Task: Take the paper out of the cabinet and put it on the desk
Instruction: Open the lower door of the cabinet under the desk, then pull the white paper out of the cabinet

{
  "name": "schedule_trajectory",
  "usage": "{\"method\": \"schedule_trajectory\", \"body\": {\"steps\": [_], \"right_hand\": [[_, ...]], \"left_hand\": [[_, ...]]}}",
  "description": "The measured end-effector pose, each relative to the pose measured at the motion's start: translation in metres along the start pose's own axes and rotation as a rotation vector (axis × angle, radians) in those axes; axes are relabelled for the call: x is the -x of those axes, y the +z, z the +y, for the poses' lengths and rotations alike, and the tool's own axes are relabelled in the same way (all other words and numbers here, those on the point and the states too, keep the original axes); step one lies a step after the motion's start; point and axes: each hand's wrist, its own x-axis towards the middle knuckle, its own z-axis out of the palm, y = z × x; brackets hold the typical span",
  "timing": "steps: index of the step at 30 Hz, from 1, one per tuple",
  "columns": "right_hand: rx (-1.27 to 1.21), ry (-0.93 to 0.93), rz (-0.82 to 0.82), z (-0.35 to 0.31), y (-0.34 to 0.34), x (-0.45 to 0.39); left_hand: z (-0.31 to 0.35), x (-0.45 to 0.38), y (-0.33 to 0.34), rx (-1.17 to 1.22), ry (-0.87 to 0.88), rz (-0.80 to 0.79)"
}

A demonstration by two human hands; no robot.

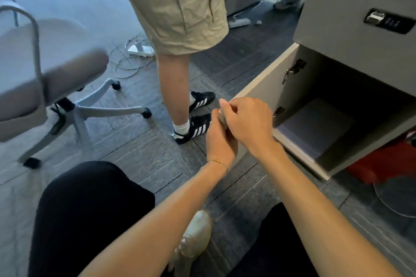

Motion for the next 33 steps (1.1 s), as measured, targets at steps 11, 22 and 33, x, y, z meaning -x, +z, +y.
{"method": "schedule_trajectory", "body": {"steps": [11,22,33], "right_hand": [[-0.022,-0.074,0.035,-0.014,0.044,-0.035],[-0.162,0.011,0.026,0.008,0.062,-0.037],[-0.122,0.301,-0.014,0.120,0.073,0.032]], "left_hand": [[0.018,-0.054,-0.012,0.206,-0.168,0.081],[-0.007,-0.058,-0.031,-0.482,0.223,0.083],[-0.117,0.002,-0.008,-0.603,0.024,-0.068]]}}
